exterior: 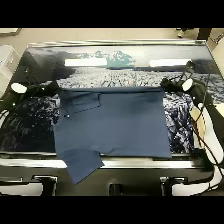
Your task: Fold the clothes and pants, and hang the long-sleeved shirts on hangers.
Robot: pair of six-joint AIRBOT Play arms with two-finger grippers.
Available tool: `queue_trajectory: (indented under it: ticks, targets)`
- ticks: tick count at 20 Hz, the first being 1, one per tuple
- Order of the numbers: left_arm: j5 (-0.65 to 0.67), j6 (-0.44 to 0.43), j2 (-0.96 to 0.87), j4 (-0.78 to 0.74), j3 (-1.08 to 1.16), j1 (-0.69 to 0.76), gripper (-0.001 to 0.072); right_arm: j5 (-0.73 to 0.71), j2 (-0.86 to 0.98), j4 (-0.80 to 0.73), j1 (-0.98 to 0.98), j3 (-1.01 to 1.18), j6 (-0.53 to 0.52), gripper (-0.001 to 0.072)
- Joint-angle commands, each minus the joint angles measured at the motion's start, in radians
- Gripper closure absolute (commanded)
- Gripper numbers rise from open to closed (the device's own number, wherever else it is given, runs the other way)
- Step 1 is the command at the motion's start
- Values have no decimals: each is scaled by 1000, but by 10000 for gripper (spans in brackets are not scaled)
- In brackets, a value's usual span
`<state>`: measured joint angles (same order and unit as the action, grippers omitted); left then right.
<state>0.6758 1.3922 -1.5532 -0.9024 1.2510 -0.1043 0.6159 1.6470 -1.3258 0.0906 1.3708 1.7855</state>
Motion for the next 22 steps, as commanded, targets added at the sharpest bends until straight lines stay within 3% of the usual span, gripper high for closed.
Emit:
queue_trajectory:
  ticks: [1, 4, 6, 10, 13, 22]
  targets:
    - [-64, 16, -69, 3, 10, 35, 688, -33, 70, 18, -2, 1, 65, 674]
    - [-59, 82, -70, 5, 19, 31, 687, 18, 64, -11, 19, 23, 71, 673]
    - [24, 73, -34, 2, 62, -4, 687, 170, 33, -21, 68, 75, 61, 673]
    - [481, 48, -1, -20, 85, -77, 687, 653, -38, -58, 97, 98, -116, 673]
    - [691, 47, 1, -101, -17, -68, 687, 748, -36, -58, 98, 12, -115, 673]
    - [641, 58, -11, -111, -203, -50, 687, 766, 5, -62, 98, -53, -126, 673]
